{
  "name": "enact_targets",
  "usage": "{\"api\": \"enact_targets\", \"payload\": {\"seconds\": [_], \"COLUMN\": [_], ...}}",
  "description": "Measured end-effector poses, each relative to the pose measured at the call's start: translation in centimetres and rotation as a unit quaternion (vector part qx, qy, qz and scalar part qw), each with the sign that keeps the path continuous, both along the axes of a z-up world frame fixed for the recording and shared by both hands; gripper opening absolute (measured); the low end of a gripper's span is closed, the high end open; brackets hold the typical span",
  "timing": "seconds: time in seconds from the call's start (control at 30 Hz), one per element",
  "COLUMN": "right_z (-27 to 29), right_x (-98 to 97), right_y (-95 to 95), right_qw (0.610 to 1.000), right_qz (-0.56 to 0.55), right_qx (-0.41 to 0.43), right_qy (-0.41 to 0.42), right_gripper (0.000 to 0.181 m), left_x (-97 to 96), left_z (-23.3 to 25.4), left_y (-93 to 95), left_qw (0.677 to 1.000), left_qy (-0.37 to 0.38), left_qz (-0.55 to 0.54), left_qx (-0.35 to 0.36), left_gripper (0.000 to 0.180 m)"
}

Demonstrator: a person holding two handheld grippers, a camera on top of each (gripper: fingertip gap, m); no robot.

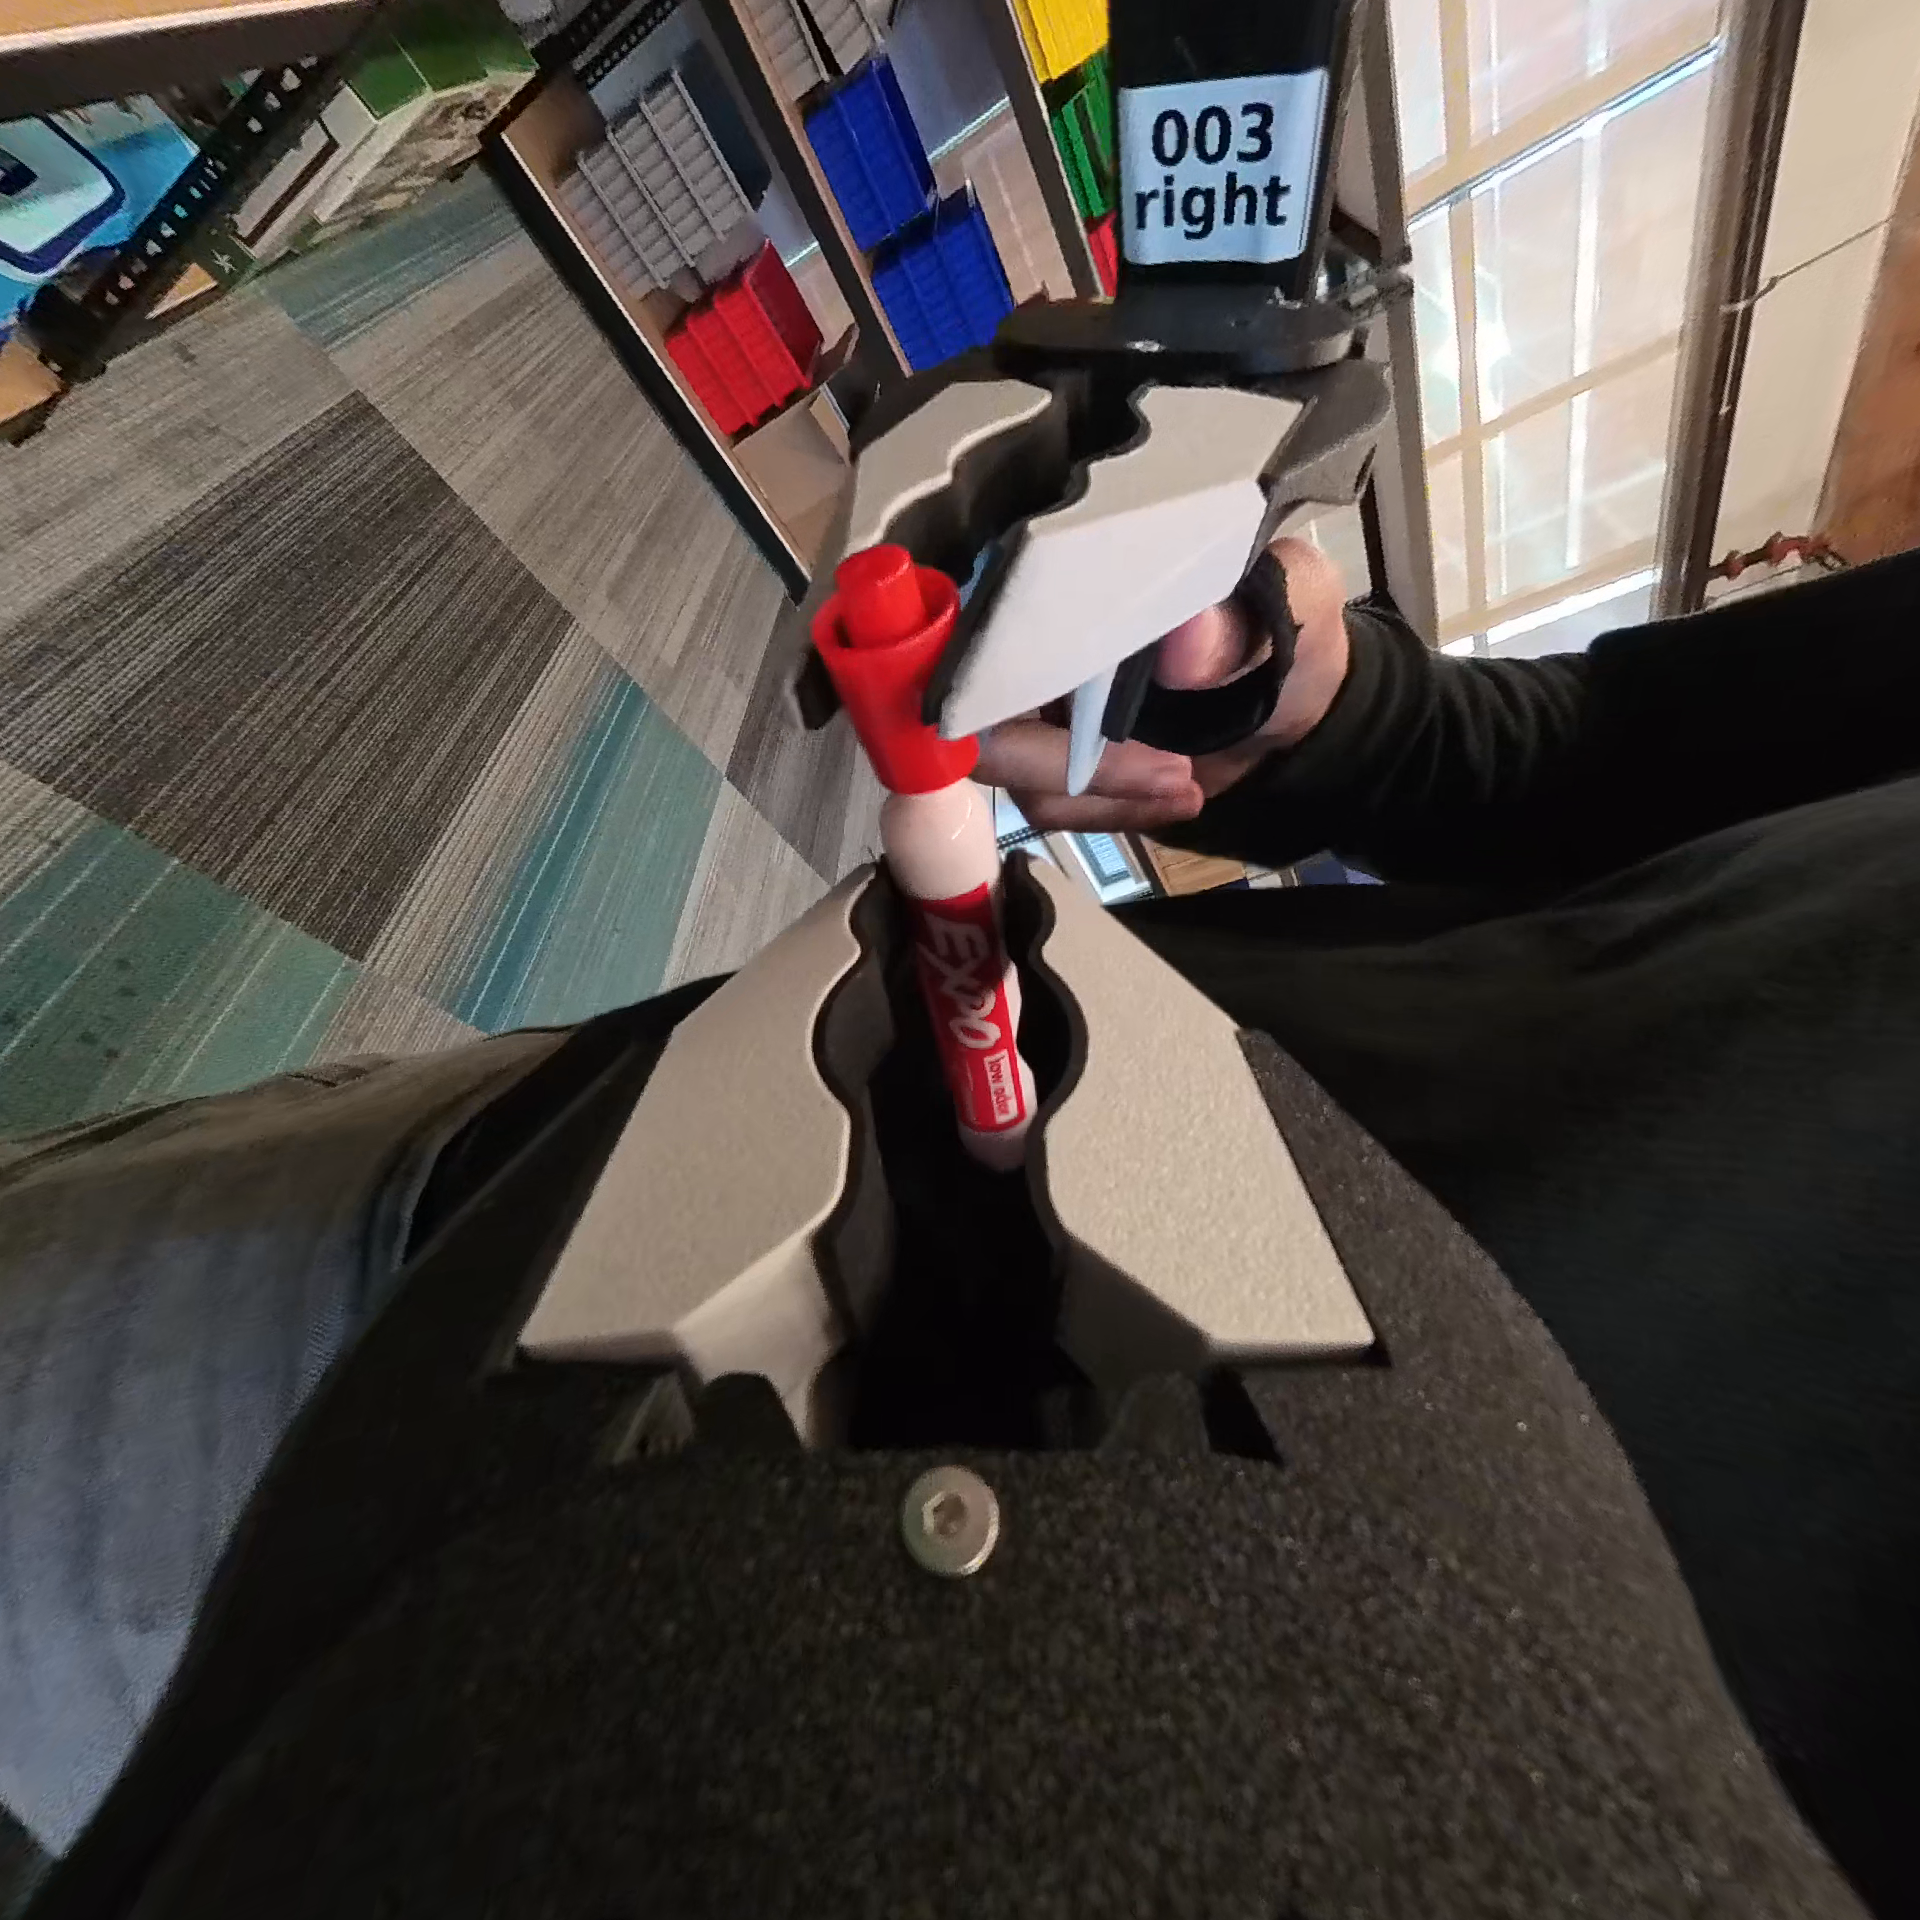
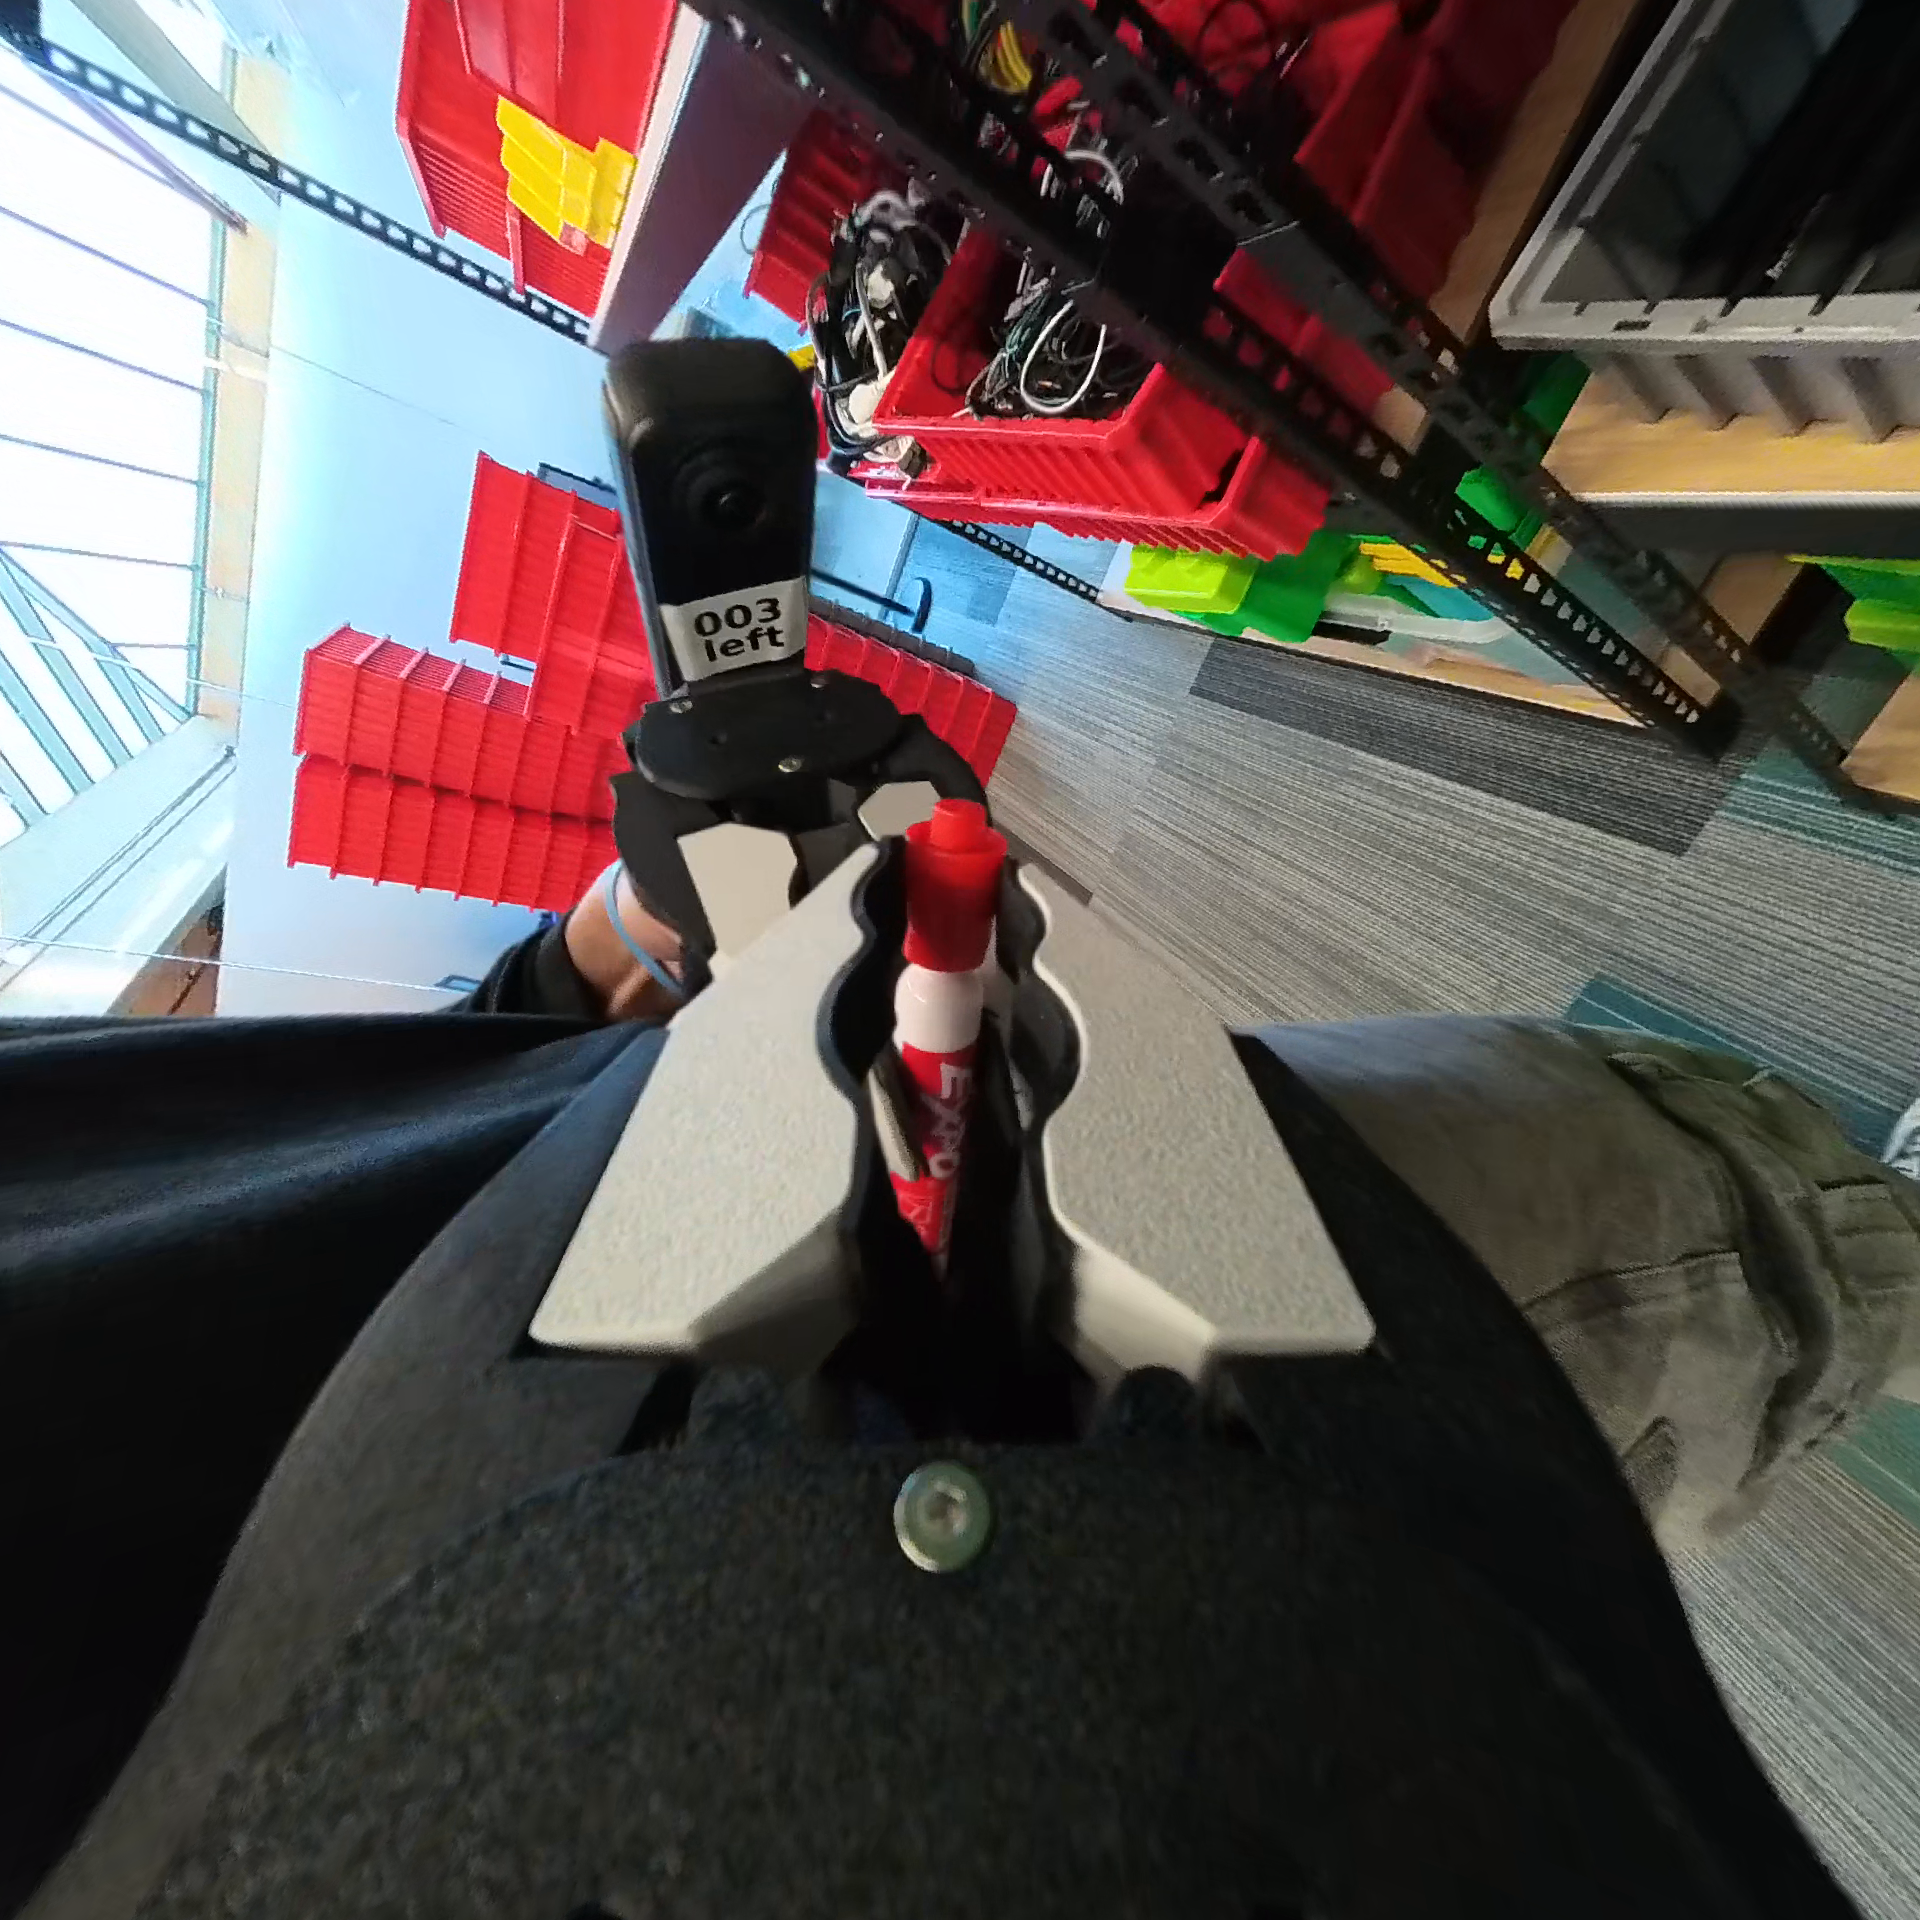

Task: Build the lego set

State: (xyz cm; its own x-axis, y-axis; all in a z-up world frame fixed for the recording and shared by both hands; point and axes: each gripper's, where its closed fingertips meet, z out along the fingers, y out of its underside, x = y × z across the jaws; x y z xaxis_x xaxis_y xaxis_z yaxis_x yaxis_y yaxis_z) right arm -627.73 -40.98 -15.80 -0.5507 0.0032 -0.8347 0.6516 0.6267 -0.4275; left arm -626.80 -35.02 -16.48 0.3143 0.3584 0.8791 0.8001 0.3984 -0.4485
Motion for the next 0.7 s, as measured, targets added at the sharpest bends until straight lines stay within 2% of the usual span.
{"api": "enact_targets", "payload": {"seconds": [0.13, 0.37, 0.7], "right_z": [-0.3, -1.0, -1.0], "right_x": [0.9, 1.5, 1.9], "right_y": [0.3, 0.8, 1.2], "right_qw": [0.999, 0.999, 0.995], "right_qz": [-0.024, -0.024, -0.054], "right_qx": [-0.011, -0.007, -0.036], "right_qy": [-0.037, -0.040, -0.075], "right_gripper": [0.017, 0.017, 0.018], "left_x": [0.8, 1.4, 1.3], "left_z": [-0.4, -0.8, -0.9], "left_y": [0.2, 0.5, 0.4], "left_qw": [1.000, 1.000, 1.000], "left_qy": [-0.006, -0.015, -0.011], "left_qz": [-0.008, -0.005, -0.021], "left_qx": [-0.011, 0.002, -0.014], "left_gripper": [0.018, 0.018, 0.019]}}
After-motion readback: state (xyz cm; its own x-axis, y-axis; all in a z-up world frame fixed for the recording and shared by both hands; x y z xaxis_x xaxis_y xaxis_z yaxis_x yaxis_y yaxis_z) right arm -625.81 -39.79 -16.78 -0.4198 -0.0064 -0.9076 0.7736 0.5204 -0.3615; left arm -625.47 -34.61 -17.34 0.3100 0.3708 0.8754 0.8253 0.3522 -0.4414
